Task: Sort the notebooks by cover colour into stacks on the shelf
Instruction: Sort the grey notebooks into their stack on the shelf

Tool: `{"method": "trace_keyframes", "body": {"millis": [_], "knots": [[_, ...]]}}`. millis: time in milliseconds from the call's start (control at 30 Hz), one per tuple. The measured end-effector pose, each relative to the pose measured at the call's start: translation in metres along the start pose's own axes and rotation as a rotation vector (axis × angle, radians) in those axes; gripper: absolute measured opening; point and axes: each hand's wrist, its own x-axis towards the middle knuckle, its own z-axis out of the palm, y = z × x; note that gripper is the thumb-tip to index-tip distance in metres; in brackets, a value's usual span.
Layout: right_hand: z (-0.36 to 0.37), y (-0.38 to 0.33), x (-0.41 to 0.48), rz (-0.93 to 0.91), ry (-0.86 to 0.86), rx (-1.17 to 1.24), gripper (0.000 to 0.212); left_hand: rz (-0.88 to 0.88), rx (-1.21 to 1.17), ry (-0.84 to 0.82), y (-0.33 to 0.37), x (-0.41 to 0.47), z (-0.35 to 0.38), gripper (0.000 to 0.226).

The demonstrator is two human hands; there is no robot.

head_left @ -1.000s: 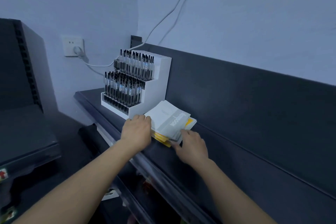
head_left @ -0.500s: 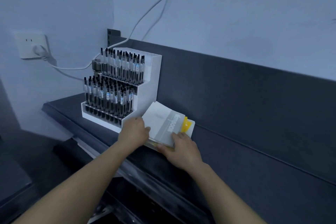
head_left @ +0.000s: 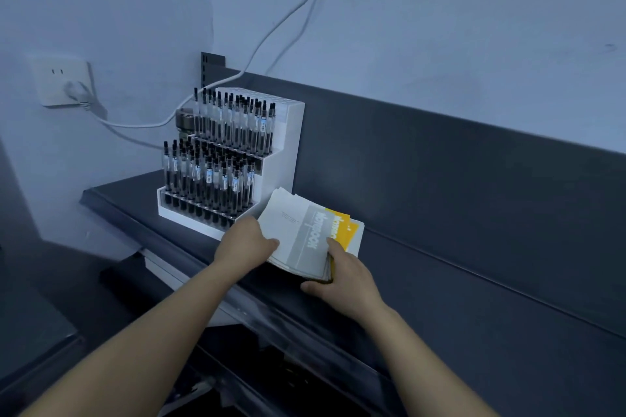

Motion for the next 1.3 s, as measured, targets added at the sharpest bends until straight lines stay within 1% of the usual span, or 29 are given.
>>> {"method": "trace_keyframes", "body": {"millis": [67, 133, 200, 300, 367, 433, 500, 600, 700, 833, 900, 967, 1033, 1200, 1300], "knots": [[0.0, 0.005, -0.005, 0.0, 0.005, 0.005, 0.092, -0.051, -0.111, -0.045, 0.001, -0.007, -0.002, 0.033], [0.0, 0.01, -0.011, -0.034, 0.03, 0.023, 0.081, -0.141, -0.281, -0.09, 0.003, -0.019, 0.001, 0.019], [-0.003, 0.013, -0.019, -0.052, 0.051, 0.092, 0.068, -0.178, -0.409, -0.09, 0.005, -0.03, 0.007, 0.018], [-0.009, 0.021, -0.031, -0.001, 0.077, 0.168, 0.053, -0.192, -0.542, -0.034, 0.01, -0.048, 0.017, 0.019], [-0.013, 0.029, -0.041, 0.064, 0.08, 0.151, 0.049, -0.213, -0.626, -0.01, 0.015, -0.062, 0.026, 0.017], [-0.018, 0.036, -0.05, 0.126, 0.063, 0.149, 0.052, -0.216, -0.667, 0.012, 0.02, -0.079, 0.035, 0.014], [-0.024, 0.044, -0.06, 0.16, 0.044, 0.23, 0.048, -0.212, -0.703, 0.036, 0.029, -0.098, 0.046, 0.01], [-0.037, 0.054, -0.079, 0.184, 0.048, 0.411, 0.032, -0.176, -0.78, 0.089, 0.042, -0.127, 0.058, 0.005], [-0.047, 0.061, -0.103, 0.161, 0.101, 0.472, 0.024, -0.128, -0.768, 0.129, 0.051, -0.153, 0.068, 0.007], [-0.052, 0.068, -0.137, 0.116, 0.183, 0.414, 0.014, -0.076, -0.751, 0.182, 0.069, -0.183, 0.078, 0.009], [-0.053, 0.072, -0.152, 0.098, 0.238, 0.37, 0.011, -0.033, -0.708, 0.219, 0.076, -0.197, 0.083, 0.014], [-0.053, 0.076, -0.165, 0.084, 0.303, 0.348, 0.007, 0.002, -0.663, 0.215, 0.082, -0.21, 0.085, 0.019], [-0.054, 0.078, -0.178, 0.083, 0.361, 0.344, 0.008, 0.038, -0.62, 0.197, 0.086, -0.221, 0.088, 0.023], [-0.059, 0.085, -0.218, 0.147, 0.477, 0.262, 0.026, 0.144, -0.545, 0.149, 0.094, -0.252, 0.1, 0.025], [-0.063, 0.093, -0.244, 0.181, 0.531, 0.218, 0.024, 0.187, -0.529, 0.078, 0.1, -0.269, 0.107, 0.025]]}}
